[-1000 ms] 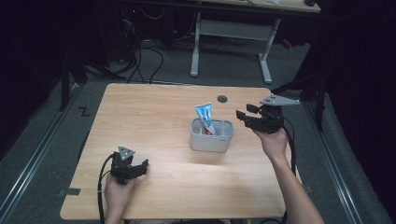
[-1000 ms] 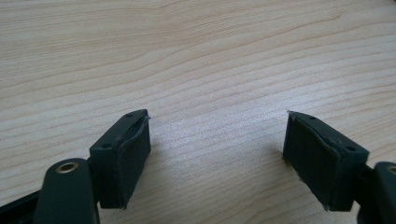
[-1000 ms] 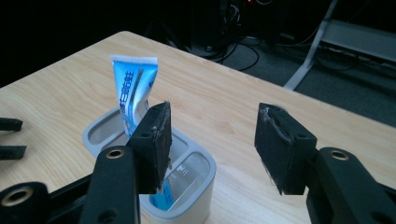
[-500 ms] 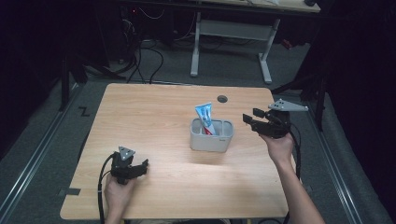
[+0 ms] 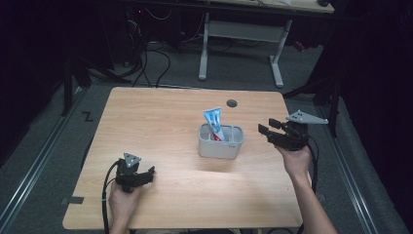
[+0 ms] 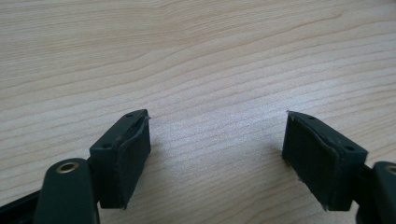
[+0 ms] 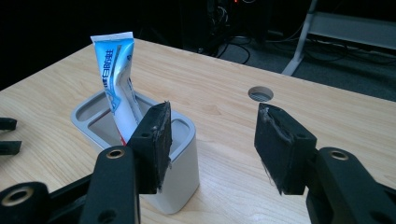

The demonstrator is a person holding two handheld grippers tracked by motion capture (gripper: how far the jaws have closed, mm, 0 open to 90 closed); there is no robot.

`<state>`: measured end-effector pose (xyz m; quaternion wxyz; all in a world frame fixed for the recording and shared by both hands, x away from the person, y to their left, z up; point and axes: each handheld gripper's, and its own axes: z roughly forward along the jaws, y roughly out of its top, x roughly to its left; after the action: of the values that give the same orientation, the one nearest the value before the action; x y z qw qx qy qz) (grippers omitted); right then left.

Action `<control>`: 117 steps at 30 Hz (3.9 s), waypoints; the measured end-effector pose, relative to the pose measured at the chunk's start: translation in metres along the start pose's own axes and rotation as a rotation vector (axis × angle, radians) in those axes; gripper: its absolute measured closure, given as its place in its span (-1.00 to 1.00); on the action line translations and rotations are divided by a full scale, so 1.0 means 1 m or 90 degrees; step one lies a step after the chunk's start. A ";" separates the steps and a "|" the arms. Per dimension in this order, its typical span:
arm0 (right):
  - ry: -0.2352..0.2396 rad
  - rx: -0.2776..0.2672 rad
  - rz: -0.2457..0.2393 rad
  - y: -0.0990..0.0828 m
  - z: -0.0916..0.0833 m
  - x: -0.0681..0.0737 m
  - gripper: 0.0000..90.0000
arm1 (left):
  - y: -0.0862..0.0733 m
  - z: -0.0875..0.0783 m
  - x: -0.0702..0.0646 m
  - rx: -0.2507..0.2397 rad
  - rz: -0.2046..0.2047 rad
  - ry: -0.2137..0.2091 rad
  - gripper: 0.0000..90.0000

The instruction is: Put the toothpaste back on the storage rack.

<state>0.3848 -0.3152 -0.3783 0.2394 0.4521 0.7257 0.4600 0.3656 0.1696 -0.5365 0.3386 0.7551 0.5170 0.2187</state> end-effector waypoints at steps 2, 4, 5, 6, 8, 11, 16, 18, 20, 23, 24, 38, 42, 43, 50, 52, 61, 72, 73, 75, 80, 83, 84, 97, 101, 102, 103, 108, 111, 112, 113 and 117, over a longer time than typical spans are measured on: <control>-0.001 -0.002 0.005 -0.002 -0.002 -0.001 0.03 | 0.000 0.000 0.000 0.000 0.000 0.000 -0.47; -0.001 -0.002 0.007 -0.004 -0.003 -0.001 0.03 | 0.000 0.000 0.000 0.000 0.000 0.000 -0.47; -0.002 -0.001 0.006 -0.004 -0.004 -0.002 0.03 | 0.000 0.000 0.000 0.000 0.000 0.000 -0.47; -0.002 -0.001 0.007 -0.005 -0.005 -0.002 0.03 | 0.000 0.000 0.000 0.000 0.000 0.000 -0.47; -0.005 -0.001 0.008 -0.007 -0.007 -0.003 0.03 | 0.000 0.000 0.000 0.000 0.000 0.000 -0.47; -0.006 -0.002 0.011 -0.010 -0.008 -0.004 0.03 | 0.000 0.000 0.000 0.000 0.000 0.000 -0.47; -0.013 -0.003 0.018 -0.016 -0.012 -0.006 0.03 | 0.000 0.000 0.000 0.000 0.001 0.001 -0.47; -0.014 -0.005 0.023 -0.019 -0.014 -0.007 0.03 | 0.000 0.000 0.000 0.000 0.001 0.001 -0.47; -0.018 -0.003 0.027 -0.021 -0.016 -0.008 0.03 | 0.000 0.000 0.000 0.001 0.001 0.001 -0.47; -0.019 -0.007 0.033 -0.025 -0.019 -0.010 0.03 | 0.000 0.000 0.000 0.000 0.001 0.001 -0.47; -0.019 -0.006 0.037 -0.027 -0.020 -0.011 0.03 | 0.000 0.000 0.000 0.000 0.001 0.001 -0.47; -0.028 0.004 0.063 -0.050 -0.022 -0.017 0.03 | 0.000 0.000 0.000 0.000 0.001 0.001 -0.47; -0.029 0.004 0.072 -0.055 -0.023 -0.019 0.03 | 0.000 0.000 0.000 0.000 0.001 0.002 -0.47; -0.028 0.003 0.075 -0.057 -0.023 -0.020 0.03 | 0.000 0.000 0.000 0.000 0.001 0.002 -0.47; -0.028 0.012 0.085 -0.066 -0.023 -0.021 0.03 | 0.000 0.000 0.000 0.000 0.001 0.002 -0.47; -0.025 0.010 0.089 -0.068 -0.023 -0.021 0.03 | 0.000 0.000 0.000 0.000 0.001 0.002 -0.47; -0.017 0.019 0.094 -0.077 -0.021 -0.018 0.02 | 0.000 0.000 0.000 0.000 0.001 0.002 -0.47; -0.015 0.025 0.100 -0.089 -0.016 -0.015 -0.01 | 0.000 0.000 0.000 0.000 0.001 0.002 -0.47; -0.015 0.025 0.103 -0.090 -0.016 -0.015 -0.01 | 0.000 0.000 0.000 0.000 0.001 0.002 -0.47; -0.014 0.027 0.105 -0.092 -0.015 -0.015 -0.02 | 0.000 0.000 0.000 0.000 0.001 0.002 -0.47; -0.013 0.033 0.108 -0.097 -0.012 -0.014 -0.02 | 0.000 0.000 0.000 0.000 0.002 0.002 -0.47; -0.012 0.039 0.111 -0.101 -0.010 -0.014 -0.03 | 0.000 0.000 0.000 0.000 0.001 0.002 -0.47; -0.012 0.042 0.113 -0.102 -0.010 -0.014 -0.03 | 0.000 0.000 0.000 0.000 0.001 0.002 -0.47; -0.012 0.060 0.107 -0.112 -0.001 -0.008 -0.05 | 0.000 0.000 0.000 0.000 0.001 0.003 -0.47; -0.015 0.066 0.106 -0.115 0.002 -0.007 -0.05 | 0.000 0.000 0.000 0.000 0.001 0.003 -0.47; -0.015 0.068 0.103 -0.116 0.004 -0.007 -0.06 | 0.000 0.000 0.000 0.000 0.001 0.003 -0.47; -0.017 0.073 0.101 -0.117 0.004 -0.006 -0.06 | 0.000 0.000 0.000 0.000 0.001 0.003 -0.47; -0.024 0.078 0.084 -0.117 0.008 -0.003 -0.07 | 0.000 0.000 0.000 0.000 0.001 0.003 -0.47; -0.027 0.081 0.084 -0.119 0.011 -0.002 -0.07 | 0.000 0.000 0.000 0.000 0.001 0.003 -0.47; -0.028 0.081 0.086 -0.120 0.012 -0.002 -0.07 | 0.000 0.000 0.000 0.000 0.001 0.003 -0.47; -0.028 0.084 0.085 -0.121 0.013 -0.002 -0.07 | 0.000 0.000 0.000 0.000 0.001 0.003 -0.47; -0.033 0.092 0.085 -0.127 0.017 -0.002 -0.07 | 0.000 0.000 0.000 0.000 0.001 0.003 -0.47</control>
<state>0.3434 -0.3305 -0.4986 0.1938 0.5275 0.7185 0.4097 0.3658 0.1690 -0.5366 0.3371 0.7551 0.5171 0.2207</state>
